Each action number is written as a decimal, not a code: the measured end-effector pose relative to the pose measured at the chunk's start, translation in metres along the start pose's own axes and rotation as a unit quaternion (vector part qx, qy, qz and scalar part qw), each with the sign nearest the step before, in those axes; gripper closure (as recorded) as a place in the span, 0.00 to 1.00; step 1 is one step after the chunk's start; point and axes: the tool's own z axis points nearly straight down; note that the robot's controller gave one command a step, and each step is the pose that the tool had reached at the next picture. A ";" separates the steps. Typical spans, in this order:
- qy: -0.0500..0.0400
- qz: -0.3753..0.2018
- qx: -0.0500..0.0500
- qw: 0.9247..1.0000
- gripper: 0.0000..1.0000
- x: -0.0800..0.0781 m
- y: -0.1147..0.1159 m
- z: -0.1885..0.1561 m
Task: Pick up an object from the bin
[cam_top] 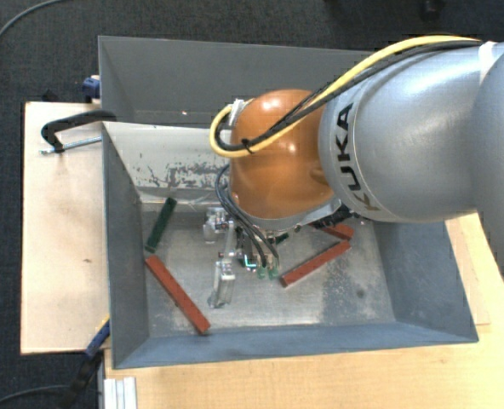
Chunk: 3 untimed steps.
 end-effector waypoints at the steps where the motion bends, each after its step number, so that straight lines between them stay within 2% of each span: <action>1: 0.000 -0.018 0.000 1.000 0.00 -0.026 0.031 0.112; 2: -0.003 -0.016 -0.001 1.000 1.00 -0.028 0.030 0.107; 3: -0.004 -0.016 -0.001 1.000 0.00 -0.029 0.030 0.107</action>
Offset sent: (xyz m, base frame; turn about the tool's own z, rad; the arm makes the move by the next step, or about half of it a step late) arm 0.0267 0.0294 -0.1085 -0.0335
